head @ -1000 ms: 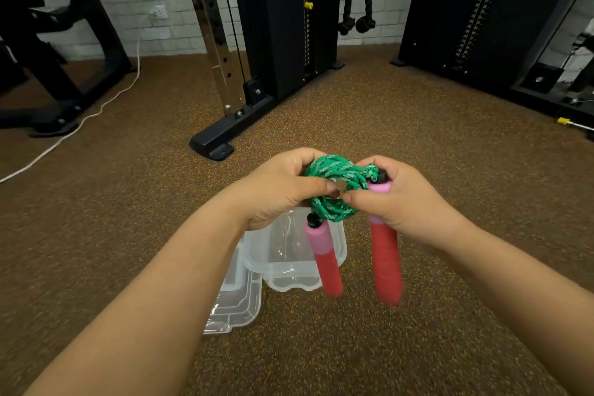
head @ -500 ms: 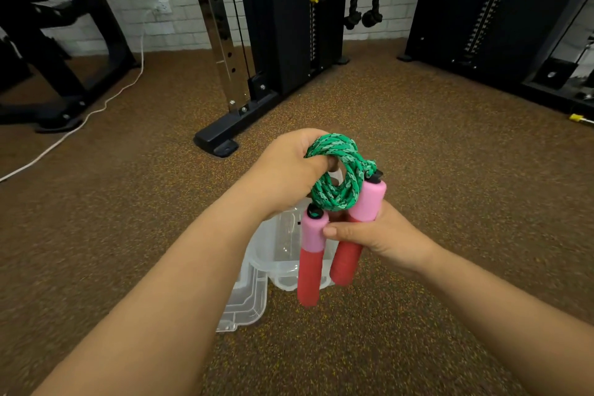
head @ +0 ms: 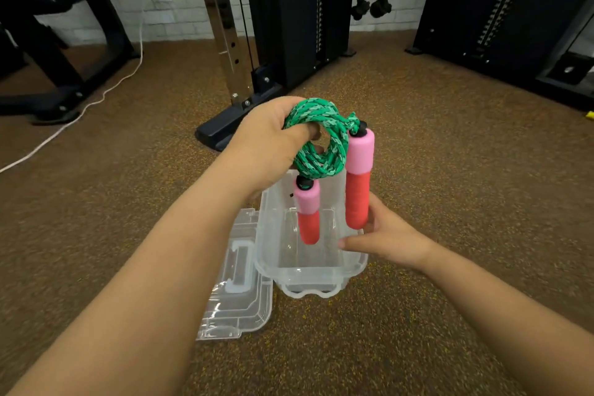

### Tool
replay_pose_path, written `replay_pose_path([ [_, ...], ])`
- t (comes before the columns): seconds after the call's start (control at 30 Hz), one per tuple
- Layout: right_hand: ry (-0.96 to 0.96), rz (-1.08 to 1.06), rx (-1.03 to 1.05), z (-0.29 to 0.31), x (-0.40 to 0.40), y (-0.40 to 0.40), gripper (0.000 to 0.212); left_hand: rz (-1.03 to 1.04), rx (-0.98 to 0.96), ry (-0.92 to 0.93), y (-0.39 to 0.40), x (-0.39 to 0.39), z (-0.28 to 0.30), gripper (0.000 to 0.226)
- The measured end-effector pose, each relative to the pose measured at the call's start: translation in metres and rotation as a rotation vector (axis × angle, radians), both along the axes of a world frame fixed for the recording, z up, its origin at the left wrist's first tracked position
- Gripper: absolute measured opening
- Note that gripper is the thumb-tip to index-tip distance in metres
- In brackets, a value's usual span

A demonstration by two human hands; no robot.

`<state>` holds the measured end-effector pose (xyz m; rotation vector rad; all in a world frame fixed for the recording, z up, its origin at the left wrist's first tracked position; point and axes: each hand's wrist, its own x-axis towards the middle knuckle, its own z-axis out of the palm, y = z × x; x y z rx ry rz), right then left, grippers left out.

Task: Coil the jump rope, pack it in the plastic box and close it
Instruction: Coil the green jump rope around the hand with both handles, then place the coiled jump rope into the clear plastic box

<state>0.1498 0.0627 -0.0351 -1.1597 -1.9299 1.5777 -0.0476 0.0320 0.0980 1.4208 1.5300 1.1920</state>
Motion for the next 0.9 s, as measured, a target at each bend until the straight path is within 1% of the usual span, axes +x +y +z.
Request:
replay_pose_path([
  [0.03, 0.045, -0.018, 0.011, -0.001, -0.003, 0.0, 0.081, 0.0, -0.011, 0.005, 0.005, -0.001, -0.002, 0.026],
  [0.07, 0.086, -0.037, 0.022, -0.001, -0.007, 0.001, 0.075, -0.004, -0.028, 0.015, 0.01, -0.001, -0.006, 0.024],
  [0.13, 0.161, -0.082, 0.058, 0.0, -0.016, 0.001, 0.054, -0.011, -0.067, 0.024, 0.019, -0.001, -0.015, 0.021],
  [0.2, 0.161, -0.135, 0.102, -0.001, -0.023, 0.003, 0.031, -0.008, -0.111, -0.018, 0.026, -0.001, -0.025, 0.021],
  [0.23, 0.145, -0.15, 0.105, -0.003, -0.027, 0.004, 0.026, -0.001, -0.14, -0.045, 0.03, -0.002, -0.03, 0.022],
  [0.33, 0.091, -0.126, 0.043, -0.017, -0.038, 0.006, 0.031, 0.002, -0.227, -0.09, 0.041, -0.006, -0.046, 0.024],
  [0.5, 0.011, -0.09, -0.081, -0.036, -0.047, 0.011, 0.042, 0.001, -0.353, -0.191, 0.057, -0.014, -0.076, 0.019],
  [0.63, 0.05, -0.106, -0.13, -0.04, -0.045, 0.019, 0.046, -0.043, -0.41, -0.335, 0.068, -0.025, -0.092, 0.015],
  [0.73, 0.027, -0.129, -0.166, -0.042, -0.044, 0.024, 0.043, -0.025, -0.507, -0.4, 0.079, -0.032, -0.108, 0.011],
  [0.8, -0.042, -0.148, -0.169, -0.045, -0.047, 0.028, 0.042, 0.028, -0.577, -0.383, 0.087, -0.033, -0.126, 0.014],
  [0.83, -0.103, -0.137, -0.166, -0.045, -0.05, 0.029, 0.044, 0.05, -0.604, -0.337, 0.09, -0.032, -0.137, 0.015],
  [0.9, -0.255, -0.101, -0.139, -0.044, -0.058, 0.033, 0.037, 0.112, -0.622, -0.228, 0.097, -0.03, -0.158, 0.016],
])
